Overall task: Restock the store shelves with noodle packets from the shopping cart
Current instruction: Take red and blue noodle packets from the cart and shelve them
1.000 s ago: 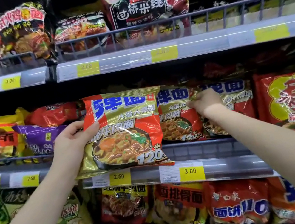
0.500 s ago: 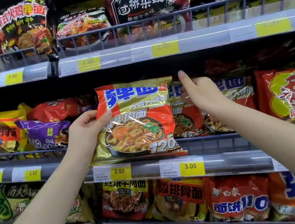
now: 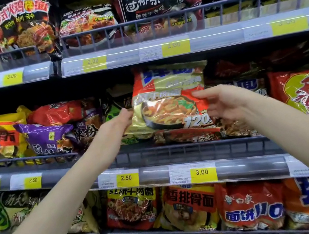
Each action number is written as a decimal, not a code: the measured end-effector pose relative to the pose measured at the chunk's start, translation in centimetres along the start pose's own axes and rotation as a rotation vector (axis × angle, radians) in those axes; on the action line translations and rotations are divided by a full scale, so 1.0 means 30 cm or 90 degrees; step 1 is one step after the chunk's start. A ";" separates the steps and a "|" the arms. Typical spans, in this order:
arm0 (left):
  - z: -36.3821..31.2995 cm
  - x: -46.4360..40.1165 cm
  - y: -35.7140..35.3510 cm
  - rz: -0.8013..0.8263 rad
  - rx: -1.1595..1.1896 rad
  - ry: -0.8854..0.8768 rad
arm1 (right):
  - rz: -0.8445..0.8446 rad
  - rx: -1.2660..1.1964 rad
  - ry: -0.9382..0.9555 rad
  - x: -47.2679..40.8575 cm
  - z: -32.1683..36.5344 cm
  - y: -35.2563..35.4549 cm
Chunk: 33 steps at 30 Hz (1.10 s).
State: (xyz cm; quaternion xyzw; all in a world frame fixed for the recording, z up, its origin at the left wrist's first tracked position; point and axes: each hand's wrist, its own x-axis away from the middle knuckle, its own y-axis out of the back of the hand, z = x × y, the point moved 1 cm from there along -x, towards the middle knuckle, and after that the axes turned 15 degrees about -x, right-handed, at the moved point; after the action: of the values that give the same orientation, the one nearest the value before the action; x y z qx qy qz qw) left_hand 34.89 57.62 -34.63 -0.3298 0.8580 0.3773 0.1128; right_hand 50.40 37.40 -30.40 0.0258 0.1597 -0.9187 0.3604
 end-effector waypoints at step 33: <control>0.136 0.127 -0.064 0.081 -0.582 -0.314 | -0.273 0.875 0.416 0.080 -0.142 0.010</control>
State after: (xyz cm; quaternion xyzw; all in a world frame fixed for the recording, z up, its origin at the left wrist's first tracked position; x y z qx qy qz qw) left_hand 33.02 57.77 -40.23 -0.1937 0.5719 0.7859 0.1331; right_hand 48.53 36.96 -34.90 0.4797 -0.3444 -0.8069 0.0136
